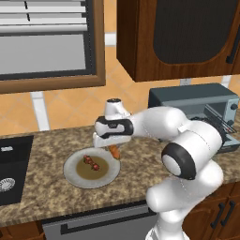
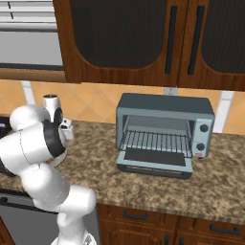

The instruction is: Pick up the kebab skewer and baguette bread, and place them inside the toaster oven. Close the toaster oven door and start by setting the timer.

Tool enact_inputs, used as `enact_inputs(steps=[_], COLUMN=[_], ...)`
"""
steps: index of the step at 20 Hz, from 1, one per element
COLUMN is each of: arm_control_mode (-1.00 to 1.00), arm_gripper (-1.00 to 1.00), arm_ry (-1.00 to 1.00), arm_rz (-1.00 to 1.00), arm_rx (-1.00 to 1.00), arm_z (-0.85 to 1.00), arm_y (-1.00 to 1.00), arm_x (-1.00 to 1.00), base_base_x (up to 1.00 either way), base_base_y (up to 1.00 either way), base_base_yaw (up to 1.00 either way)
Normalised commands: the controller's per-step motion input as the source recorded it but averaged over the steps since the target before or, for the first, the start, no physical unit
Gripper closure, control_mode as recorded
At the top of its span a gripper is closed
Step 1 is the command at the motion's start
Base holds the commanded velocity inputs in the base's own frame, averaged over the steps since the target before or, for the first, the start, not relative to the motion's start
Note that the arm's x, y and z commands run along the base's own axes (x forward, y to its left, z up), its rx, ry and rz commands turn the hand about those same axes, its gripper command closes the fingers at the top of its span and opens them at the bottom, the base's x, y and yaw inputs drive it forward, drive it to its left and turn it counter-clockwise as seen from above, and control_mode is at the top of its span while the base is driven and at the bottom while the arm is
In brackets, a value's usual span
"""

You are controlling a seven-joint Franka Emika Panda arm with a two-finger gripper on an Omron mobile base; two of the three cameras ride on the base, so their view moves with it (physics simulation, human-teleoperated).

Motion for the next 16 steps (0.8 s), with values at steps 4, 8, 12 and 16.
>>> enact_inputs(steps=[4, 8, 12, 16], arm_control_mode=[-1.00, -1.00, -1.00, -1.00], arm_gripper=[1.00, 1.00, 1.00, 1.00], arm_ry=[0.00, 0.01, 0.05, 0.00], arm_rz=[-0.28, -0.33, -0.44, -0.53], arm_rx=[0.13, 0.14, 0.12, 0.11], arm_z=[0.48, 0.44, 0.50, 0.32], arm_y=[-0.99, -0.91, -0.83, -0.77], arm_x=[-0.53, -0.57, -0.38, -0.32], base_base_x=[0.00, 0.00, 0.00, 0.00], base_base_y=[0.00, 0.00, 0.00, 0.00], base_base_yaw=[0.00, 0.00, 0.00, 0.00])
